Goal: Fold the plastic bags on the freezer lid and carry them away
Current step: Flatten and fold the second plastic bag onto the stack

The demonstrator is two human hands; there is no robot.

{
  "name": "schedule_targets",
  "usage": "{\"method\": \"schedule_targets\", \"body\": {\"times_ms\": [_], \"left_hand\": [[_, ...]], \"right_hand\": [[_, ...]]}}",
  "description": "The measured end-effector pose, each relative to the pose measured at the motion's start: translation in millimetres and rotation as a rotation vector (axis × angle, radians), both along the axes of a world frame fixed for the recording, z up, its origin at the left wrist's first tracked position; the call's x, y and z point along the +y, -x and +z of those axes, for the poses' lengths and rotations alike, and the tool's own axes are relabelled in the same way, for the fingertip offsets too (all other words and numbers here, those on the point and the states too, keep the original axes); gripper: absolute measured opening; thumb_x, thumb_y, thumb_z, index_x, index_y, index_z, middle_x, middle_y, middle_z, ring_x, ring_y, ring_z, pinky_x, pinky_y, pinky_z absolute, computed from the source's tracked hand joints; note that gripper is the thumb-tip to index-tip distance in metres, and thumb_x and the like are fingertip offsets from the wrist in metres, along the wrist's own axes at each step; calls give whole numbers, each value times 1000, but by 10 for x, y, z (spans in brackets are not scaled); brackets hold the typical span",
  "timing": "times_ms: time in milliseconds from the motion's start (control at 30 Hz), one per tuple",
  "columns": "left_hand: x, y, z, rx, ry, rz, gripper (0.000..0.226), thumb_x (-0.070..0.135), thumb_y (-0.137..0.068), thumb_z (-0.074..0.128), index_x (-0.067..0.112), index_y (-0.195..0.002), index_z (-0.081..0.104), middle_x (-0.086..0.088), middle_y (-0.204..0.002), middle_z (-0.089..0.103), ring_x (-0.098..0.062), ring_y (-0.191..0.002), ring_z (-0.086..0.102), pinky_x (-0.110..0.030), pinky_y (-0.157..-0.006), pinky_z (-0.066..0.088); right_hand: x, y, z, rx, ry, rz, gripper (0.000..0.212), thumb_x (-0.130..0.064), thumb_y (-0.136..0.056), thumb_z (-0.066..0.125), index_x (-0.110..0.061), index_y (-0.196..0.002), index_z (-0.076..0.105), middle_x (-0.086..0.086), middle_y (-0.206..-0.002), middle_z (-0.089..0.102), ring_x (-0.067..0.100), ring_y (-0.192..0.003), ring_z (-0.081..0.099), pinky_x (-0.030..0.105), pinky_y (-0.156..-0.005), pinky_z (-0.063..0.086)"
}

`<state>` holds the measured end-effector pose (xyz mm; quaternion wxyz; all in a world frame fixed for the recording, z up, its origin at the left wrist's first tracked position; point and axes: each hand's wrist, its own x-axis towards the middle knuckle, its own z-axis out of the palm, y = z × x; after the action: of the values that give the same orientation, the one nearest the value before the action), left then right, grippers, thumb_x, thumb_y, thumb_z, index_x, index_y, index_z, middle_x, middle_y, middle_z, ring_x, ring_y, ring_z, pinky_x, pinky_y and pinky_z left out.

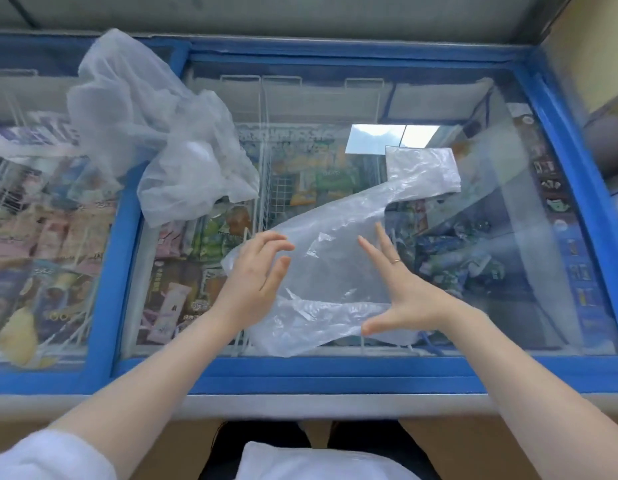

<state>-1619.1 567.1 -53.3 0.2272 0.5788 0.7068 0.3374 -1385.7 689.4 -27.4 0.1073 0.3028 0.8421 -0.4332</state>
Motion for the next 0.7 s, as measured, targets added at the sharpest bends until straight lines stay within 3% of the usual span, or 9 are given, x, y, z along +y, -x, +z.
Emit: {"method": "schedule_targets", "body": {"times_ms": [100,167,267,333,400,467,533,633,700], "left_hand": [[-139,6,18,-84,64,49,64,55,-88,23,9,-118,57,6,-120,48,-11,-120,42,-26,-106,28],[-252,-18,25,-100,75,88,72,61,-85,21,10,-125,53,7,-127,46,-7,-122,39,-27,-109,27],[-477,-129,63,-167,111,109,97,85,-72,18,18,-138,39,14,-140,31,0,-132,25,-14,-109,13],[-643,-287,117,-89,122,15,97,86,-66,35,28,-143,23,16,-147,17,-2,-139,11,-21,-111,7],[-750,-461,137,122,68,-65,101,74,-62,55,32,-144,15,13,-151,12,-5,-141,4,-26,-114,4],[-759,-571,73,341,-19,-53,98,61,-66,64,24,-143,17,3,-150,20,-14,-140,11,-31,-115,6],[-708,-664,1,434,-93,108,83,41,-73,69,15,-138,25,-10,-141,35,-25,-132,27,-40,-112,18],[-533,-661,9,234,-109,510,61,21,-82,68,5,-133,38,-16,-133,45,-31,-124,38,-42,-106,29],[-408,-641,70,92,-93,614,56,18,-85,66,6,-133,41,-13,-135,42,-27,-124,38,-38,-105,31]], "right_hand": [[-148,121,-108,-50,-506,107,119,-66,-59,72,-33,-148,0,-3,-142,-47,15,-140,-24,43,-115,7],[-196,125,-222,88,-736,102,81,-54,-63,76,-24,-129,41,10,-155,-18,28,-143,-2,59,-110,21],[-267,73,-354,336,-835,248,32,-44,-72,66,-18,-89,59,14,-138,42,32,-121,41,49,-102,35],[-352,53,-399,380,-824,339,25,-42,-78,53,-18,-81,51,5,-97,63,25,-88,56,36,-83,40],[-421,51,-387,385,-797,178,18,-33,-83,47,-17,-79,40,0,-61,57,24,-53,56,31,-53,39],[-407,82,-311,389,-663,-163,16,-25,-90,51,-11,-85,47,2,-54,55,25,-45,51,29,-44,35],[-322,82,-182,400,-393,-369,13,-18,-93,54,-6,-90,51,1,-57,52,23,-52,47,32,-51,36],[-164,43,70,510,-142,-496,13,-18,-93,55,-14,-81,51,-2,-58,53,4,-49,43,18,-53,36],[-79,-6,184,536,-28,-556,17,-18,-91,59,-18,-75,55,-6,-57,55,2,-49,43,18,-54,36]]}}
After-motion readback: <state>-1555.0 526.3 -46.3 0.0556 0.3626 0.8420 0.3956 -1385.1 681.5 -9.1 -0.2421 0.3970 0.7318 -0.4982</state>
